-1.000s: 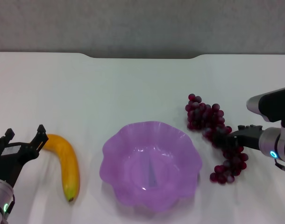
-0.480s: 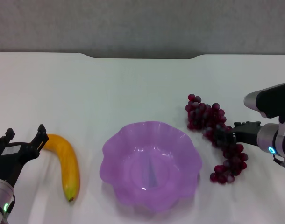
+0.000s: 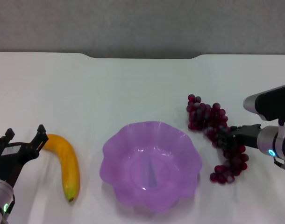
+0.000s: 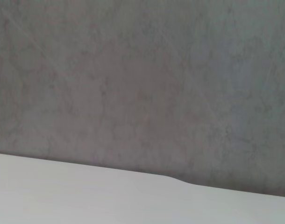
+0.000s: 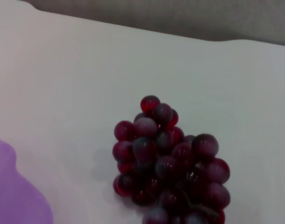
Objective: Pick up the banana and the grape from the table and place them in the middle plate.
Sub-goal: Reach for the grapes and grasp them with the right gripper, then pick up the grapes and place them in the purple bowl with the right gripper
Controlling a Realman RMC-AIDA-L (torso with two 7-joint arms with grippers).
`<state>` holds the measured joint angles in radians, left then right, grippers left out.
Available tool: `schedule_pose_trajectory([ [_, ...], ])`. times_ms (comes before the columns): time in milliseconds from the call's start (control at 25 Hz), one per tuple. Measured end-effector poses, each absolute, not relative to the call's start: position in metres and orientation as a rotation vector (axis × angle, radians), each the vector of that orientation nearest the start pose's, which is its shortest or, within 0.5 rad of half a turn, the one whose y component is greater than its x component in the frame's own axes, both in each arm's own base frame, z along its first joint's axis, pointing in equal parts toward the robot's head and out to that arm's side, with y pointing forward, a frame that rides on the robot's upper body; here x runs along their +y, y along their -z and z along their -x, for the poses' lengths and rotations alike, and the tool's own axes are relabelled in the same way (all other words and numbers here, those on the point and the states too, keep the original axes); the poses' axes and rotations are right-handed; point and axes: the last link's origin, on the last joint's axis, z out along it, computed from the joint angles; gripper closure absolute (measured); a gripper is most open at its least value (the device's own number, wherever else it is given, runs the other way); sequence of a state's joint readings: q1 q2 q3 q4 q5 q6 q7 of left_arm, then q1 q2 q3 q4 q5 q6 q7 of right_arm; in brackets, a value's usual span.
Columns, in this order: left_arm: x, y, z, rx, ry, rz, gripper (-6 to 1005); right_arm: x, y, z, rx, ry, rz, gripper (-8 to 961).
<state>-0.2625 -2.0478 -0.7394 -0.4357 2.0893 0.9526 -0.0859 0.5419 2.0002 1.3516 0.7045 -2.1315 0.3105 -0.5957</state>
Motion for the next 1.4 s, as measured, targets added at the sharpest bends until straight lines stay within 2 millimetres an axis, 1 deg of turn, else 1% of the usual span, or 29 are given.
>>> schedule_pose_trajectory([
  [840,0.2942,0.0427,0.3499,-0.859,0.641,1.53,80,0.3988,0.0579,-0.2886,0.973,-0.016,2.097,699],
  [1400,0.294,0.0426,0.3505,-0.858,0.639,1.53,80,0.3975,0.0595,-0.2863,0.948,-0.026,2.099,722],
])
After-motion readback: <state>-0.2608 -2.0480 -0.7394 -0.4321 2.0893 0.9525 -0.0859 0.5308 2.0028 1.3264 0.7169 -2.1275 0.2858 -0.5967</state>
